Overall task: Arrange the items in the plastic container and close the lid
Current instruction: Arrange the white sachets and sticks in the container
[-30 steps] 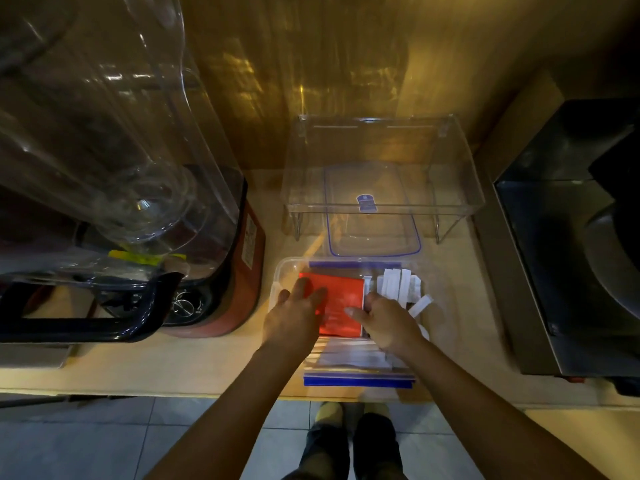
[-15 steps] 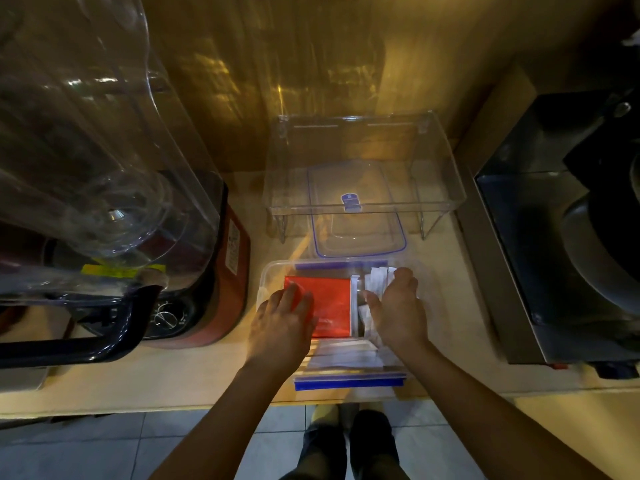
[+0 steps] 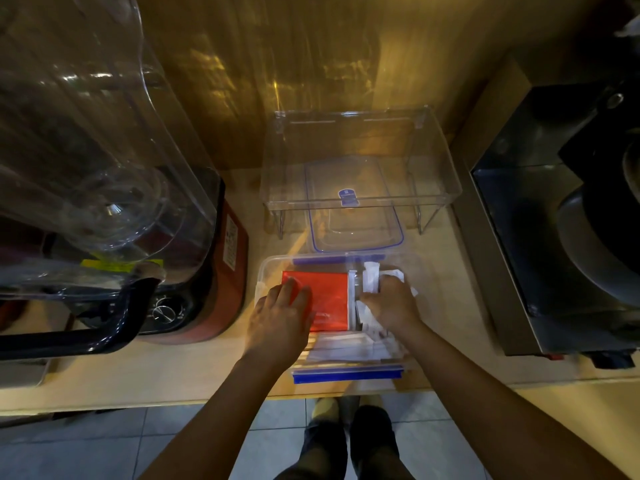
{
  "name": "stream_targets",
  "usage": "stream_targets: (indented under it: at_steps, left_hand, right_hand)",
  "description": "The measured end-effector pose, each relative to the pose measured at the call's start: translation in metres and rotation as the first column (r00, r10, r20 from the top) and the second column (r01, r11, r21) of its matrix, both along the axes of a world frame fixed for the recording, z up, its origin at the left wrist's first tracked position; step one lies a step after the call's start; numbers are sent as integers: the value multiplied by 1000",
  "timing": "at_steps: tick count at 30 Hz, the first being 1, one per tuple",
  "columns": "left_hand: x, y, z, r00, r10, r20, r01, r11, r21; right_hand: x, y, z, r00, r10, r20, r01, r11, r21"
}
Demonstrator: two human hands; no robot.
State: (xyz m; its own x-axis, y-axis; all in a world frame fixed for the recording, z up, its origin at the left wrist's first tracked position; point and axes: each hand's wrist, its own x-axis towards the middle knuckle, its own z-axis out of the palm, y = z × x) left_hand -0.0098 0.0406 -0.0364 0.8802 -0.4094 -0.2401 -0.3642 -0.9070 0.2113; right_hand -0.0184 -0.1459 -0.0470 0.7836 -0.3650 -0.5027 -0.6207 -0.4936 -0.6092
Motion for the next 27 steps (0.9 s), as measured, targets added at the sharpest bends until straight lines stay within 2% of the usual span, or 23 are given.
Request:
stream_targets:
  at_steps: [3, 5, 6, 8, 11, 13, 14, 16, 18, 20, 24, 27]
  left_hand:
    - [1, 2, 4, 1000, -11, 25, 12, 998, -67]
    - [2, 4, 7, 1000, 13, 22, -8, 975, -221]
    - [2, 5, 9, 997, 71, -7, -69, 939, -337]
    - [1, 5, 16, 971, 220, -95, -235, 802, -549]
    - [-1, 4, 26, 931, 313, -187, -350, 621, -701]
    - [-2, 4, 32, 938, 280, -204, -334, 575, -747]
    - [-3, 5, 34, 953, 236, -188, -295, 595, -747]
    - [-5, 7, 34, 987, 87, -139, -158, 718, -678]
    - [-10, 7, 29, 988, -61, -142, -25, 845, -535]
    - [-14, 7, 22, 986, -93, -141, 30, 918, -395]
    - [-23, 12, 9, 990, -138, -17, 132, 974, -186]
    - [-25, 13, 6, 990, -139, 31, 140, 989, -39]
  right_hand:
    - [-8, -3, 7, 984, 117, 133, -134, 983, 128]
    - [-14, -3, 13, 950, 250, 187, -270, 958, 91]
    - [-17, -3, 17, 920, 343, 192, -356, 934, 37]
    - [-20, 0, 23, 831, 530, 168, -523, 848, -84]
    - [-19, 8, 31, 709, 691, 141, -680, 723, -122]
    - [-15, 16, 34, 659, 737, 151, -738, 672, -64]
    - [-14, 19, 34, 648, 748, 147, -752, 659, -39]
    - [-12, 26, 29, 641, 757, 126, -761, 649, -29]
    - [-13, 28, 21, 665, 736, 123, -743, 669, 16]
    - [-16, 29, 15, 682, 722, 113, -728, 685, 19]
    - [-22, 25, 13, 698, 701, 147, -707, 708, -15]
    - [-25, 15, 15, 648, 756, 93, -739, 653, -168]
